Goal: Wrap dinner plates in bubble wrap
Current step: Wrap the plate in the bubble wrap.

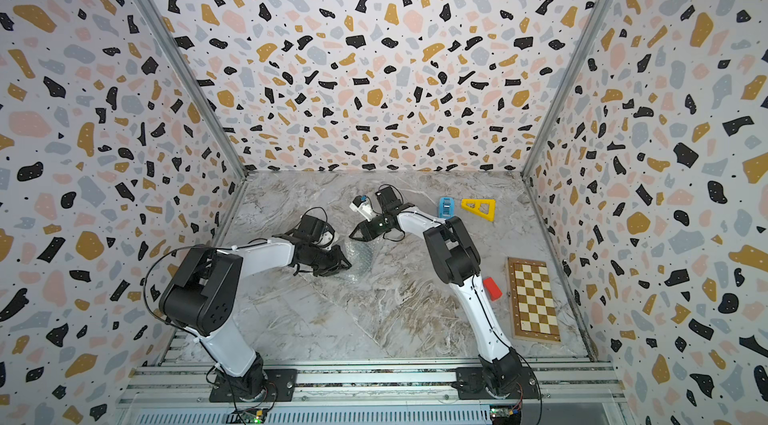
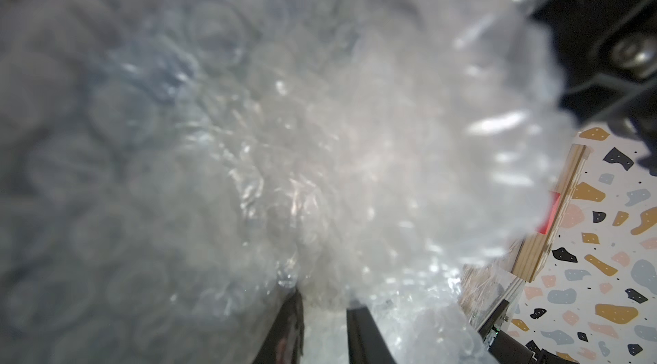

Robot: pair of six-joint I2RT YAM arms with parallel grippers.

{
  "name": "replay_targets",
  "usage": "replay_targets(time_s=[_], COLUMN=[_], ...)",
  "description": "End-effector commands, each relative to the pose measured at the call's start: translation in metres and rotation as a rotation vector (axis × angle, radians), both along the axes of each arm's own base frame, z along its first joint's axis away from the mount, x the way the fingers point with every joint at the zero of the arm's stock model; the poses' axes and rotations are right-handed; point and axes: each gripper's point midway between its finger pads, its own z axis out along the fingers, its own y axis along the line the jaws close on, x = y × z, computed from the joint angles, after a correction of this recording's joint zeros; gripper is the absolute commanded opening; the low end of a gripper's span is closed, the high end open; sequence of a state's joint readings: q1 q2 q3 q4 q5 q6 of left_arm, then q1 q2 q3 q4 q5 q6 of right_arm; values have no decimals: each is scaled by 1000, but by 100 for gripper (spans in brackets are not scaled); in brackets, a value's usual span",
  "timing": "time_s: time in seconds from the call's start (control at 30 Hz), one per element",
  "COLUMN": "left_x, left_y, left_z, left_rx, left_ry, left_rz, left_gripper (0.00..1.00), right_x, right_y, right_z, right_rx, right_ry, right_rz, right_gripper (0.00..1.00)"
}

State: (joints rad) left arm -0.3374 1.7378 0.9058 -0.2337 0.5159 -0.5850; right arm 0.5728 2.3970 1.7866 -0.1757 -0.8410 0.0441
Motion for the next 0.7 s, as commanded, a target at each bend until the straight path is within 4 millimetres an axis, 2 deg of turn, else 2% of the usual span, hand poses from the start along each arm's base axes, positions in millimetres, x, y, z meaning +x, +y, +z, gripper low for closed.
replay_targets(time_s=[0.0, 0.1, 0.23, 0.47, 0.67], left_x=[-36, -38, -38, -34, -31], left_y=[28, 30, 36, 37, 35], left_z=[-35, -36, -38, -38, -37], left_rx=[117, 108, 102, 84, 55], left_ry=[143, 151, 154, 154, 150], left_rz=[20, 29, 48, 58, 67], left_gripper=[24, 24, 24, 24, 24], right_x=[-7, -18, -34, -65, -71], right_y=[3, -3, -11, -18, -9], right_z=[84, 101, 109, 93, 69], right_rx=[162, 198, 233, 236, 177], right_ry=[-139, -186, -202, -181, -158], right_rz=[29, 29, 39, 84, 96], right_gripper=[27, 24, 23, 22, 16])
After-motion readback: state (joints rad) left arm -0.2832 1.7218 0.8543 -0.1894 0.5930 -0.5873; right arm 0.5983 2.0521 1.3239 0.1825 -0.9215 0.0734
